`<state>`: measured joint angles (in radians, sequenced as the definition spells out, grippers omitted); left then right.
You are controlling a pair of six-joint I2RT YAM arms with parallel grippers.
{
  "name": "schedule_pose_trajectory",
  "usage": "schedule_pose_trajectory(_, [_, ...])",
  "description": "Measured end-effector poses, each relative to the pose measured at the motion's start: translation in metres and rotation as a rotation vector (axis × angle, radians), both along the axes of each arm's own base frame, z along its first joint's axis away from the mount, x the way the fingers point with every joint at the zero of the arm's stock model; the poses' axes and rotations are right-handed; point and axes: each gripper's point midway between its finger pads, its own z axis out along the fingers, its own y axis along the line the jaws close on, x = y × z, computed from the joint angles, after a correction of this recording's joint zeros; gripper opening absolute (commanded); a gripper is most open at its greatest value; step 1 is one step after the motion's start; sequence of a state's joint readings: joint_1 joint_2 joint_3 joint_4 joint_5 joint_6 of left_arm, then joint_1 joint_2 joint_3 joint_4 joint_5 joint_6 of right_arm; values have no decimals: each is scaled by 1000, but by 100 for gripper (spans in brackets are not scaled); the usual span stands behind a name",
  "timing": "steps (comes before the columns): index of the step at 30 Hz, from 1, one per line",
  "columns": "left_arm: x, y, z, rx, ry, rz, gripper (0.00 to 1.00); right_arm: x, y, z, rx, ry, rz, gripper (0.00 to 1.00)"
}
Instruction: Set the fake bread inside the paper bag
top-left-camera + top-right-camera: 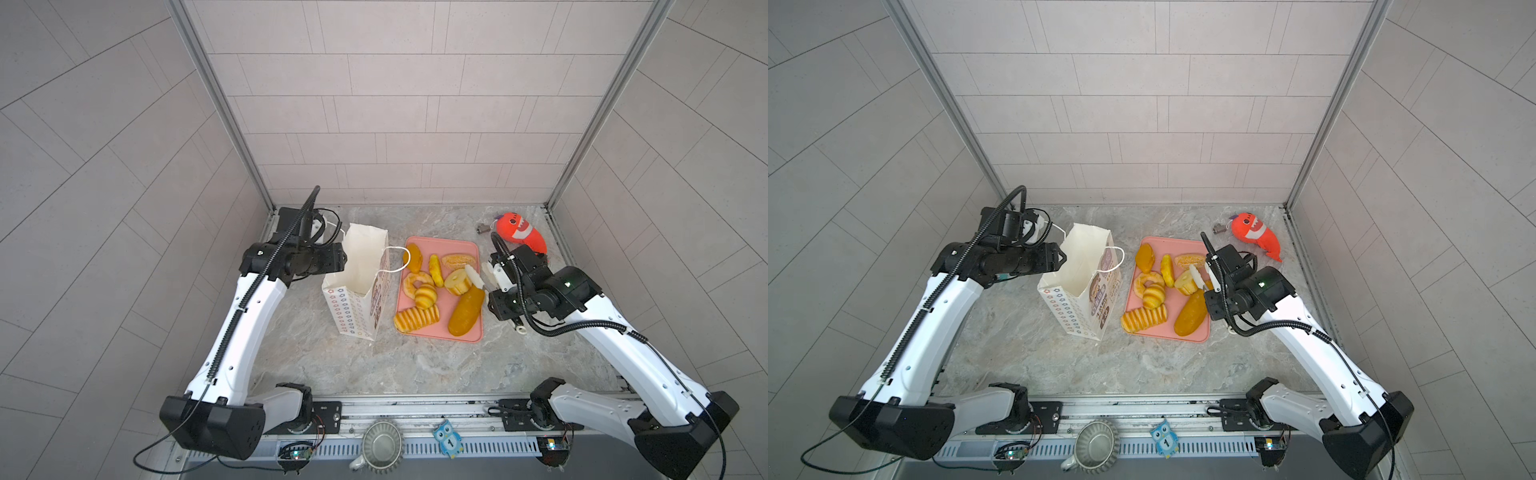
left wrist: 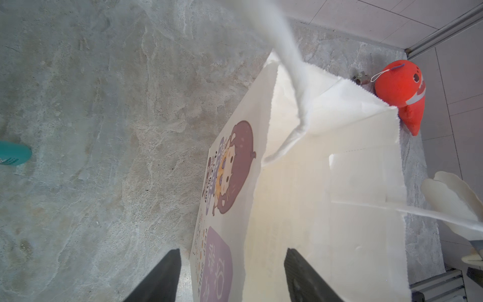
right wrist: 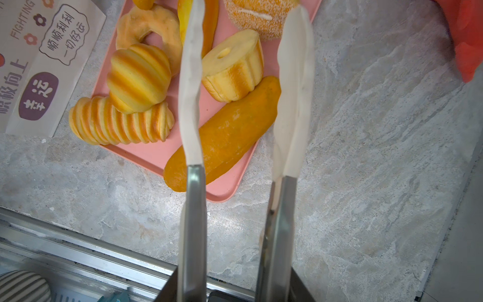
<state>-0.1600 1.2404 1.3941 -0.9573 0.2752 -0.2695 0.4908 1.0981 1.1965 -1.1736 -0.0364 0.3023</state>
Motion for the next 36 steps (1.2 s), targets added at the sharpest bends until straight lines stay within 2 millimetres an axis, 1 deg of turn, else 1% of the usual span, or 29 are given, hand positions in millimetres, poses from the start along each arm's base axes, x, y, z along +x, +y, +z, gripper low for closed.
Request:
schedule_pose_trajectory(5, [4,3,-4,6,-6,25,32,0,0,-2,-1,1,-1,45])
schedule_pose_trajectory(7, [4,5,-8,9,-2,39,19,1,0,-3,0,0,-5,45])
schedule_pose_trajectory(8, [4,5,-9,6,-2,48,14,2,-1,-3,2,-2,-8,45])
schedule_pose_trajectory(11, [2,8,-13,-2,-10,75,7,2,-3,-6,13,-1,-26,45])
schedule_pose_trajectory(16, [-7,13,-13,-22,-38,124,2,-6,-8,-8,56,10,-59,45])
schedule_pose_trajectory(19, [-11,16,-12,-28,-51,150,3,-11,-11,-10,92,21,-82,45])
schedule_pose_trajectory(23, [-12,18,-10,-28,-62,165,2,-19,-14,-15,133,50,-109,46])
schedule_pose_trajectory(28, [-9,18,-15,-12,-48,158,5,-31,-13,-26,169,107,-123,47])
schedule_pose_trajectory(30, [-6,18,-14,-6,-47,149,8,-36,-13,-31,179,128,-131,47])
schedule_pose_trajectory(32, [-3,17,-15,4,-45,138,18,-39,-13,-35,190,148,-144,46])
schedule_pose_trajectory(36, [-3,17,-20,16,-27,128,50,-47,-14,-44,216,185,-171,47])
